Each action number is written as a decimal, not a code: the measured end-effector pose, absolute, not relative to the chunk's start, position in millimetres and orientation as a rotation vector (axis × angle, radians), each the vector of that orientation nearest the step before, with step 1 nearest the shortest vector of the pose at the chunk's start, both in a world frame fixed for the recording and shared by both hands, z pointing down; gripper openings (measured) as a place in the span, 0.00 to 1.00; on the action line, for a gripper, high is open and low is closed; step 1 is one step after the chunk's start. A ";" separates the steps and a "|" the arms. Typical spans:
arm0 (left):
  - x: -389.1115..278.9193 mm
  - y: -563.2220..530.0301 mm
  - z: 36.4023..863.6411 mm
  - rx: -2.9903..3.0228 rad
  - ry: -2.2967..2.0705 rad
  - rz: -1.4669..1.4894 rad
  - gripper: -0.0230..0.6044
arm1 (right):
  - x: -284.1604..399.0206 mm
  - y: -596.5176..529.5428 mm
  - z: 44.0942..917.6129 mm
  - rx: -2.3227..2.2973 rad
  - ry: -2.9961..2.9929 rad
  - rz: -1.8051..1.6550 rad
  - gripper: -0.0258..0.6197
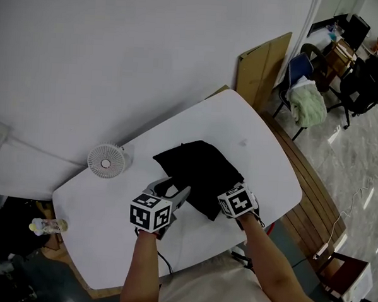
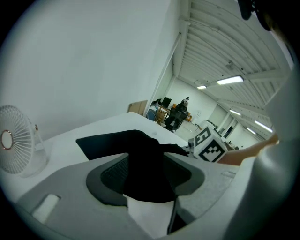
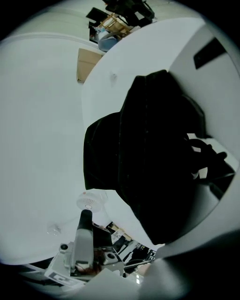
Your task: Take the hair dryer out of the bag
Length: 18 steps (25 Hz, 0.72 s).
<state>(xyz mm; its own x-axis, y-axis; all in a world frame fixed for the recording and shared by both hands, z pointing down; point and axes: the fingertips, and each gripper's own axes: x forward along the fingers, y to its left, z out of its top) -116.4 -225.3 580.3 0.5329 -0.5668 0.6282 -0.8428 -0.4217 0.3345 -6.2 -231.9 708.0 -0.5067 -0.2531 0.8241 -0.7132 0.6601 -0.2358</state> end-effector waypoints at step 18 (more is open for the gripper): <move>-134.6 -208.6 646.2 2.159 -1.124 1.148 0.51 | 32.9 -156.2 696.8 0.478 -2.185 0.538 0.35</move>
<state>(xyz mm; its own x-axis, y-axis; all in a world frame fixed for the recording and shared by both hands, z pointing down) -134.6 -208.6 646.2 0.3227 -0.4507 0.8323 -0.8222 -0.5691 0.0106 32.9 -156.2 696.8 -0.5945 -0.1547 0.7891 -0.5032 0.8370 -0.2150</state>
